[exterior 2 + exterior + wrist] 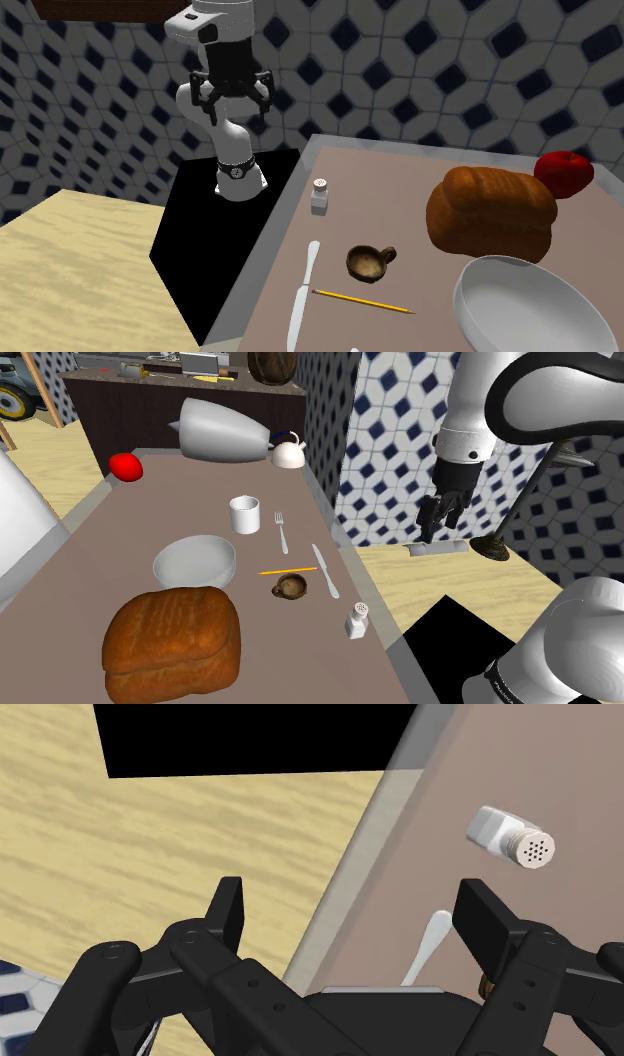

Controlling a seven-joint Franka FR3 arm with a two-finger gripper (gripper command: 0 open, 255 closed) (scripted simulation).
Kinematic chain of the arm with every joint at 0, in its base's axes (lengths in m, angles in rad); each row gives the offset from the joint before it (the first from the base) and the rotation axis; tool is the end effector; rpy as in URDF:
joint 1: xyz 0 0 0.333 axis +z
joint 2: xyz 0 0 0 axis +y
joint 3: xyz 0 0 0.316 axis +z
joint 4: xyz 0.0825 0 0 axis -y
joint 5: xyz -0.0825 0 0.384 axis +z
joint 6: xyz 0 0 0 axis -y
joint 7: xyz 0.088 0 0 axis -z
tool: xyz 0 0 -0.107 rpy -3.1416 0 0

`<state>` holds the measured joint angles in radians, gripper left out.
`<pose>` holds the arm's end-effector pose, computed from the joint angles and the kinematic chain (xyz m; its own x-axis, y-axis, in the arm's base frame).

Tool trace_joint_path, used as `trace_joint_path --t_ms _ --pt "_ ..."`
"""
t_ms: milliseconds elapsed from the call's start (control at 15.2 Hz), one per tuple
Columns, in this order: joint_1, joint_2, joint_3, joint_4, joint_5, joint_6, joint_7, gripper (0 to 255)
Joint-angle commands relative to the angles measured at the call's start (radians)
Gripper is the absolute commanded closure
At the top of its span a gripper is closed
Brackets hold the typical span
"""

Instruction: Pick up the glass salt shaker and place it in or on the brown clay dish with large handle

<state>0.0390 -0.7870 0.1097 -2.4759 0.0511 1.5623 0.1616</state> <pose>0.2954 0.0558 0.5321 0.9909 -0.0554 -0.1229 -0.0499 -0.9976 0.0473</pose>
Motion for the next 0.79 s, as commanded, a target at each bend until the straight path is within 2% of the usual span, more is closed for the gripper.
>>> trace_joint_path --t_ms 0,396,726 --pt "0.012 0.024 0.043 -0.021 0.028 0.046 0.049 0" --pt "0.047 0.135 0.178 -0.05 0.102 0.188 0.199 0" --pt "0.06 0.274 0.293 -0.035 0.135 0.313 0.327 0"
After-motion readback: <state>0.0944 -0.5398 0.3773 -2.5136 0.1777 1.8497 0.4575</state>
